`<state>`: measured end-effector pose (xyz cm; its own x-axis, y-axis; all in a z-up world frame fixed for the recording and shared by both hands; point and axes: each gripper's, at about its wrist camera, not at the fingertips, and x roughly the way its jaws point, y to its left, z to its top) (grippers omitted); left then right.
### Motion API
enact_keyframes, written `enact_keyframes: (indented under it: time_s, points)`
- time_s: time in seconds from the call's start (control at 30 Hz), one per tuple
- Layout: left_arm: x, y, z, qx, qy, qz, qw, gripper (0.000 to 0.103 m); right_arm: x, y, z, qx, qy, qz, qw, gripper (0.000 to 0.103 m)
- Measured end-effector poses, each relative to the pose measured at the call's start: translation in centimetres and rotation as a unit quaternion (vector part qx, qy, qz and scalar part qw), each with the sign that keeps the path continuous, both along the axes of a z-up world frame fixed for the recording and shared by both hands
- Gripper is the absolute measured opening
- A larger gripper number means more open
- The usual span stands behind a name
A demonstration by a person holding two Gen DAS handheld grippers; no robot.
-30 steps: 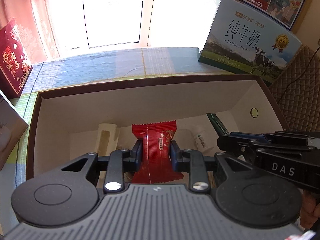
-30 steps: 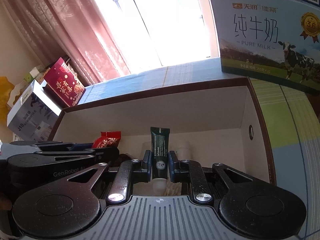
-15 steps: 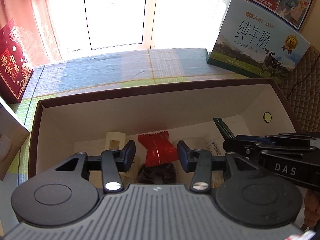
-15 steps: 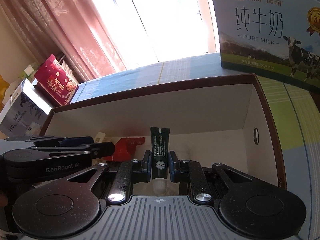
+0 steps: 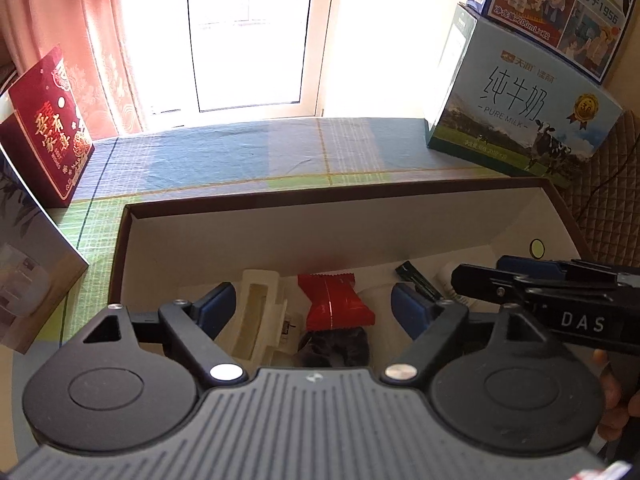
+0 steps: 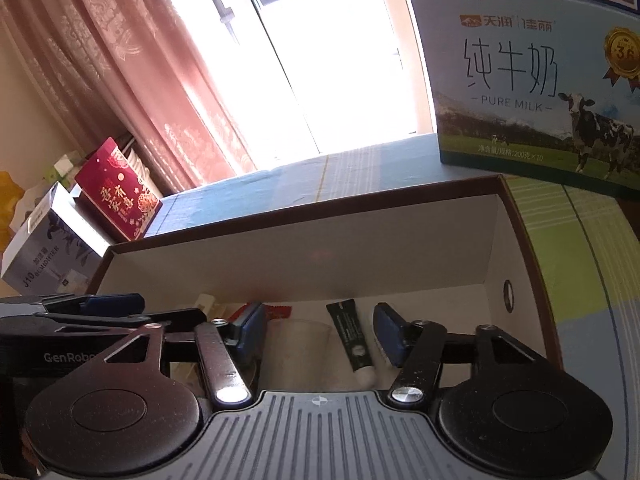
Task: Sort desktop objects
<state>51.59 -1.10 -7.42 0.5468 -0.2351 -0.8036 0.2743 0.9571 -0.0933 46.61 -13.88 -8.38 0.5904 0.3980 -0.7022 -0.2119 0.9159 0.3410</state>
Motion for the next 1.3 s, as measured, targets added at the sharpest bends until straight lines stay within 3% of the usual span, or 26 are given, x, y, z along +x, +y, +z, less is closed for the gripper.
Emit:
enact_keyframes:
  time_s: [0.07,0.23,0.33,0.6,1.3]
  points:
    - [-0.6,0.4,0.4,-0.001,-0.003,0.007,1.0,0.085,-0.6,-0.3,0.4,0.0,-0.003,0.005,1.0,0.065]
    - [-2.7,1.3,1.4,0.002,-0.014,0.018,0.9997,0.091,-3.1,-1.0,1.7,-0.001,-0.013,0.021,1.0,0.092]
    - [-4.1,1.5,2.1,0.012,-0.021,0.028,0.9993,0.094,-4.9,-1.0,2.4,-0.022,-0.031,0.035,0.999,0.1]
    - [-8.8,1.1,4.5,0.024,-0.059,0.03,0.9975,0.101,-9.9,-1.1,3.2,-0.066,-0.056,0.058,0.995,0.101]
    - [-20.4,1.2,8.3,0.017,-0.067,0.05,0.9963,0.102,-20.6,-2.6,7.2,-0.098,-0.092,0.058,0.989,0.101]
